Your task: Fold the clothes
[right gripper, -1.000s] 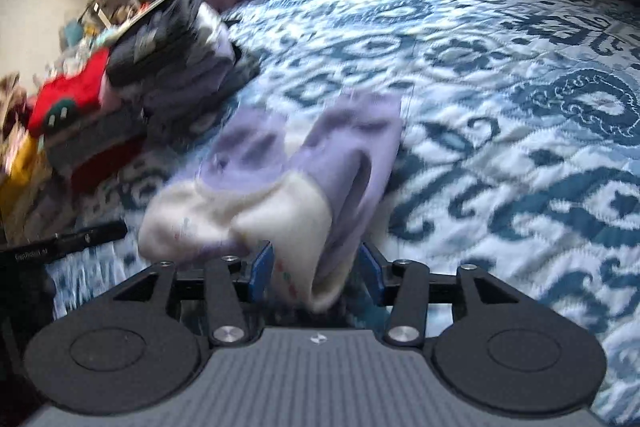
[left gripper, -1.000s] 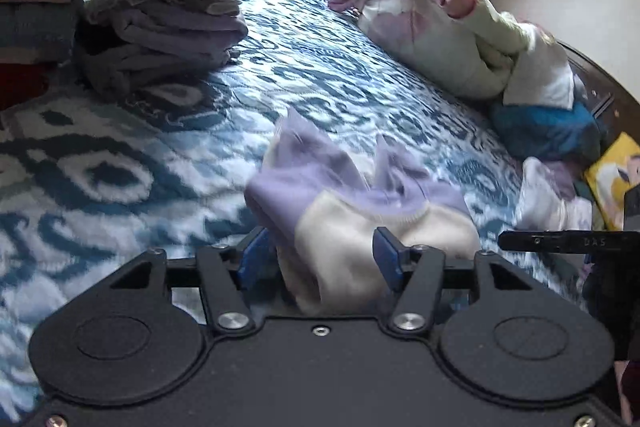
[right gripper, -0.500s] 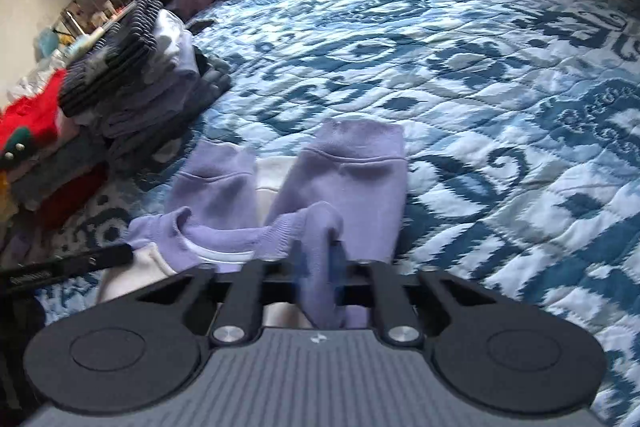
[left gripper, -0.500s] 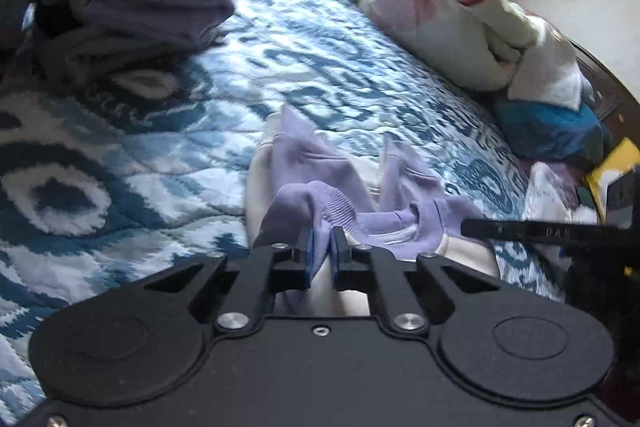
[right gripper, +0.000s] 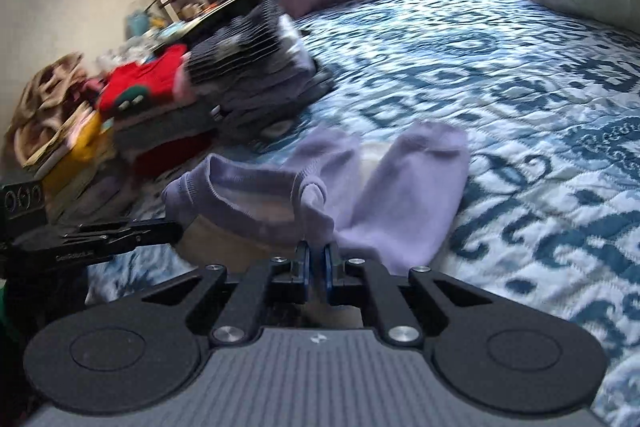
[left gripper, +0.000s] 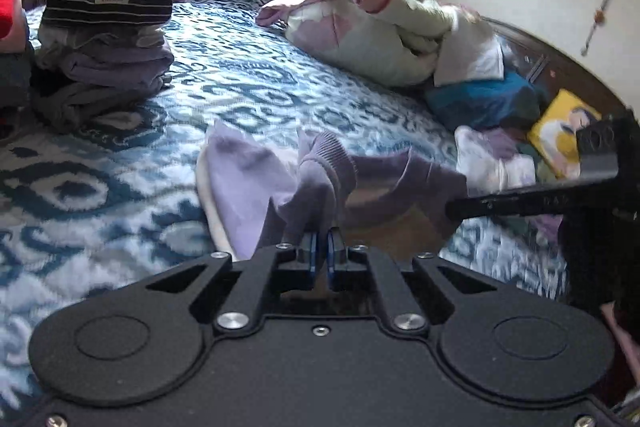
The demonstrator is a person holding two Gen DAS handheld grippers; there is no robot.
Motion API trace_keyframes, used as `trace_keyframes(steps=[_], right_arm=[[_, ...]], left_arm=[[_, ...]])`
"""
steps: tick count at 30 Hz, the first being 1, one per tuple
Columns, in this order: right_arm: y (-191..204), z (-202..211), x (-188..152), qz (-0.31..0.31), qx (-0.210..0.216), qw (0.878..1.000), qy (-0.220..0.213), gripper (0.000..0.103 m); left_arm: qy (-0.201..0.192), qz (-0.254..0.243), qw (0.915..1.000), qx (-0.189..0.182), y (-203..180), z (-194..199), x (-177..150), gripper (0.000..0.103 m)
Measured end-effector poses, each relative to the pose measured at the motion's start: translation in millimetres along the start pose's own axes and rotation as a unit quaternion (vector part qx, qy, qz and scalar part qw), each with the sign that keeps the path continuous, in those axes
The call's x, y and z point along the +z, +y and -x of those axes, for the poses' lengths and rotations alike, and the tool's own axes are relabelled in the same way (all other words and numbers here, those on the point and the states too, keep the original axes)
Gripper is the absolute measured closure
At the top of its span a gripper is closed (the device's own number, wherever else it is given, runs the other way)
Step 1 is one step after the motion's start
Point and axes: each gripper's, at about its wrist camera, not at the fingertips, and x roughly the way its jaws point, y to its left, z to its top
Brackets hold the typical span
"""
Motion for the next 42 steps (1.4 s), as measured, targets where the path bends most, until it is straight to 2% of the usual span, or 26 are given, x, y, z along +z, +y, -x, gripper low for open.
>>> trace_keyframes(steps=[6, 13, 16, 17, 18, 19, 21, 24, 27, 30, 32, 34, 35, 36, 37, 39, 42], right_arm=[[31, 13, -46, 0.036, 0.007, 0.999, 0.033, 0.094], [50, 32, -109, 0.027, 0.012, 0.997, 0.071, 0.090], [50, 51, -121, 0.011, 0.000, 0.999, 0.045, 0.079], [49, 56, -122, 0.002, -0.005, 0.999, 0.033, 0.071], [48, 62, -123, -0.007, -0.011, 1.000, 0.022, 0.066], [44, 62, -121, -0.022, -0.013, 1.000, 0.014, 0.064], [36, 60, -115, -0.051, -0.020, 0.998, 0.001, 0.051], [23, 44, -111, -0.074, -0.055, 0.996, 0.002, 0.044], [12, 18, -116, -0.096, -0.079, 0.992, 0.024, 0.043], [10, -4, -127, -0.109, -0.087, 0.989, 0.046, 0.042], [12, -16, -133, -0.110, -0.090, 0.988, 0.053, 0.044], [10, -20, -140, -0.124, -0.097, 0.986, 0.046, 0.057], [10, -23, -143, -0.131, -0.100, 0.985, 0.043, 0.067], [7, -26, -145, -0.144, -0.097, 0.984, 0.047, 0.073], [8, -27, -146, -0.138, -0.099, 0.984, 0.048, 0.077], [11, -30, -149, -0.124, -0.103, 0.986, 0.052, 0.097], [27, -7, -139, -0.071, -0.108, 0.991, 0.038, 0.097]], left_arm=[[0.029, -0.028, 0.9992, 0.001, -13, 21, -41, 0.101], [0.068, -0.037, 0.9970, 0.004, -16, 48, -80, 0.098], [0.045, -0.007, 0.9988, 0.017, -6, 65, -79, 0.094], [0.037, 0.006, 0.9991, 0.021, -3, 66, -76, 0.093], [0.031, 0.020, 0.9990, 0.026, 1, 67, -72, 0.083], [0.026, 0.038, 0.9984, 0.034, 5, 64, -69, 0.065], [0.023, 0.065, 0.9964, 0.050, 10, 55, -65, 0.053], [0.033, 0.101, 0.9922, 0.065, 18, 39, -68, 0.051], [0.064, 0.117, 0.9872, 0.088, 20, 18, -81, 0.050], [0.091, 0.131, 0.9839, 0.081, 18, 2, -95, 0.050], [0.099, 0.137, 0.9825, 0.078, 15, -4, -100, 0.051], [0.107, 0.148, 0.9805, 0.072, 16, -10, -104, 0.063], [0.107, 0.153, 0.9797, 0.073, 16, -13, -105, 0.075], [0.106, 0.155, 0.9794, 0.074, 17, -15, -105, 0.097], [0.100, 0.151, 0.9805, 0.076, 15, -14, -105, 0.101], [0.084, 0.117, 0.9864, 0.080, 3, 1, -99, 0.102], [0.082, 0.048, 0.9914, 0.090, -12, 15, -94, 0.102]])
